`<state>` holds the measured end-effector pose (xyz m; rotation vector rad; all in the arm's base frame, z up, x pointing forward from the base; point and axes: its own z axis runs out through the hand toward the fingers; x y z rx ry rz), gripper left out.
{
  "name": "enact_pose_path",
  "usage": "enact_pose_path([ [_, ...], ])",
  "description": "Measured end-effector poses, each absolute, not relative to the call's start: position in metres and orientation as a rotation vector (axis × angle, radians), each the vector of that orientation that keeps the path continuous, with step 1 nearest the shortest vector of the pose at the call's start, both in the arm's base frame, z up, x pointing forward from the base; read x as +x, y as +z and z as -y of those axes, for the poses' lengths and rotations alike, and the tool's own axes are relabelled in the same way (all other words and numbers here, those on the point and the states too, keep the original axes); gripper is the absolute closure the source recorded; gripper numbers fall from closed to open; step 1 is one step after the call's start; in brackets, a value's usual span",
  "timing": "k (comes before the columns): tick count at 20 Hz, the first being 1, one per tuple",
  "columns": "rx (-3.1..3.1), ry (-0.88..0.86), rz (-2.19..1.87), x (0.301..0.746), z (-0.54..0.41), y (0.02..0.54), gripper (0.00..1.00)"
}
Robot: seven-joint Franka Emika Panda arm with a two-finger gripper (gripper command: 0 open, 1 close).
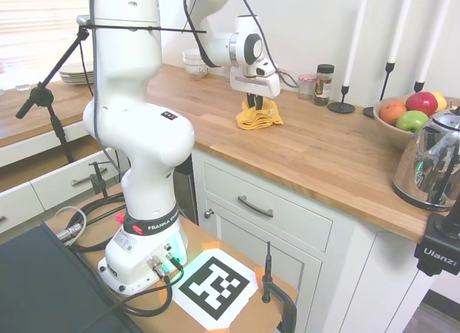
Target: Wipe the counter
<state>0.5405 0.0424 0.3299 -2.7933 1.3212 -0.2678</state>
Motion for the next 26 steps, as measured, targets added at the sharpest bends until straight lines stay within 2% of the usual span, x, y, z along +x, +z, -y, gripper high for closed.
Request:
enact_pose_path([
  [11,-2.649,-0.234,-1.478,0.530,0.148,0.333,1.00],
  [21,-2.577,-0.230,-1.568,0.520,0.211,0.334,1.00],
  [22,-2.571,-0.231,-1.578,0.519,0.213,0.334,0.00],
  [26,-2.549,-0.230,-1.608,0.515,0.223,0.335,0.00],
])
